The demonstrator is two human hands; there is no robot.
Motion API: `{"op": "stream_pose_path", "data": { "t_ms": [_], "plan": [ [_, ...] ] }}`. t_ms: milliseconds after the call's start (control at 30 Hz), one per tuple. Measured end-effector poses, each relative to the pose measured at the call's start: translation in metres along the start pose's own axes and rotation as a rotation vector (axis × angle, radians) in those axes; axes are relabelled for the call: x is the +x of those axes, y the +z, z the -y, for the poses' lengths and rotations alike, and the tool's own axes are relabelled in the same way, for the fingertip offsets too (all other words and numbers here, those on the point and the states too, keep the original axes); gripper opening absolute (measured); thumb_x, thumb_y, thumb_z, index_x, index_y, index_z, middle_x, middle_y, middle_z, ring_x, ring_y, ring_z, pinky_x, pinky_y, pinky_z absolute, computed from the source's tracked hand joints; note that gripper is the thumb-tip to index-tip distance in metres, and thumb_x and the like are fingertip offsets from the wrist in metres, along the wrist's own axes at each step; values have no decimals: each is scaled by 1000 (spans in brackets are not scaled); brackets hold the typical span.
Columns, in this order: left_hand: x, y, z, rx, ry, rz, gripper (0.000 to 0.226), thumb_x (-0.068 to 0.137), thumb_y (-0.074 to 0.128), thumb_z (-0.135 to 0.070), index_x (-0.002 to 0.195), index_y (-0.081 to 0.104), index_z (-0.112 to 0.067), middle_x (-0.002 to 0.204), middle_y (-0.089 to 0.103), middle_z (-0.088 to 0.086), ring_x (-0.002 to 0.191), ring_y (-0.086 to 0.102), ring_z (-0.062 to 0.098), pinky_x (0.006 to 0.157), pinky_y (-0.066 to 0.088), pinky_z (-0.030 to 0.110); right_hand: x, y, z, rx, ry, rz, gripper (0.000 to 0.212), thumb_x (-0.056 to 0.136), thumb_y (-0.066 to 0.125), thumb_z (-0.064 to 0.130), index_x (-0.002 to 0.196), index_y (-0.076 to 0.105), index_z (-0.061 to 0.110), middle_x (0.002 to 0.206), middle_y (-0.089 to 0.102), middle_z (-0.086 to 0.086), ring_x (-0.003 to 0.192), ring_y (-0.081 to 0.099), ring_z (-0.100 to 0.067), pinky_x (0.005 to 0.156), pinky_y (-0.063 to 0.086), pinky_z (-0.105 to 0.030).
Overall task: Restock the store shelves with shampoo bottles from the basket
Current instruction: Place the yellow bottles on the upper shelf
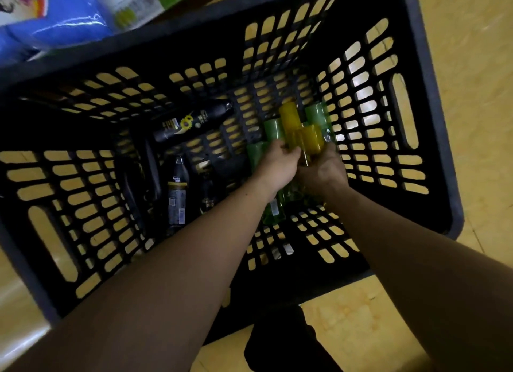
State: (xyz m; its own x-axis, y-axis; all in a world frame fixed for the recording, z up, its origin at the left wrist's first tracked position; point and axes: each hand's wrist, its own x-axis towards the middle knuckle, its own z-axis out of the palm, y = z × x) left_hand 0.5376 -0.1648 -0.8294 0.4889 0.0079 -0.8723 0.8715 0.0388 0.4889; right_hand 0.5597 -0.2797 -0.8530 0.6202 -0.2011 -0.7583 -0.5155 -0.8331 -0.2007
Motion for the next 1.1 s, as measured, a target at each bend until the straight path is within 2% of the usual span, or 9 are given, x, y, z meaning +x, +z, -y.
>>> {"op": "stream_pose_path", "data": {
  "t_ms": [167,300,400,500,633,800,900,1033,1100],
  "plan": [
    [-13,-6,-6,-125,-8,9,65,99,56,-44,154,30,-19,150,46,3,127,46,15,98,35,30,-18,-17,14,317,-64,110,67,83,79,17,137,39,17,116,59,1,104,63,-18,75,52,-18],
    [-39,-25,-13,-308,-60,16,60,91,67,-45,143,45,-25,127,56,-7,126,53,21,103,42,41,-51,-26,36,317,-158,231,69,81,81,22,136,40,18,108,59,7,95,61,-13,54,45,-11],
    [-65,-52,-16,-368,-54,17,61,82,78,-40,133,47,-30,127,62,-7,115,60,17,99,50,44,-79,-37,52,331,-222,354,67,77,84,29,125,38,21,112,61,5,98,63,-12,64,52,-18],
    [-99,-77,-19,-335,-52,-10,56,77,83,-37,123,51,-30,122,67,-3,109,65,19,86,56,41,-111,-52,66,405,-251,518,74,80,81,34,132,29,27,118,57,9,104,59,-10,75,49,-20],
    [-146,-102,-30,-310,-45,-64,80,59,89,-51,129,55,-33,126,66,-3,116,62,24,97,51,53,-155,-64,84,515,-228,657,106,68,86,45,152,23,31,143,53,9,133,47,-18,114,36,-50],
    [-215,-133,-54,-318,63,-99,39,80,79,-39,115,64,-33,115,72,-4,106,67,19,89,57,46,-216,-83,118,606,-293,665,47,82,66,37,128,57,37,122,71,5,121,61,-24,107,41,-60],
    [-264,-154,-72,-395,119,-88,34,86,71,-46,118,66,-34,118,71,-4,110,66,20,95,54,49,-261,-99,145,640,-379,656,38,93,64,36,130,57,35,122,70,4,117,65,-21,104,47,-56],
    [-313,-179,-95,-579,153,-35,54,92,49,-66,130,63,-29,124,71,3,114,68,24,97,52,48,-315,-118,177,727,-496,610,43,98,61,23,139,50,28,112,74,5,101,71,-12,84,58,-31],
    [-342,-193,-108,-646,193,-22,54,98,38,-63,130,64,-27,125,70,5,116,67,25,99,50,48,-342,-130,195,729,-544,601,44,99,59,22,140,47,30,115,74,3,106,71,-15,83,58,-30]
  ]
}}
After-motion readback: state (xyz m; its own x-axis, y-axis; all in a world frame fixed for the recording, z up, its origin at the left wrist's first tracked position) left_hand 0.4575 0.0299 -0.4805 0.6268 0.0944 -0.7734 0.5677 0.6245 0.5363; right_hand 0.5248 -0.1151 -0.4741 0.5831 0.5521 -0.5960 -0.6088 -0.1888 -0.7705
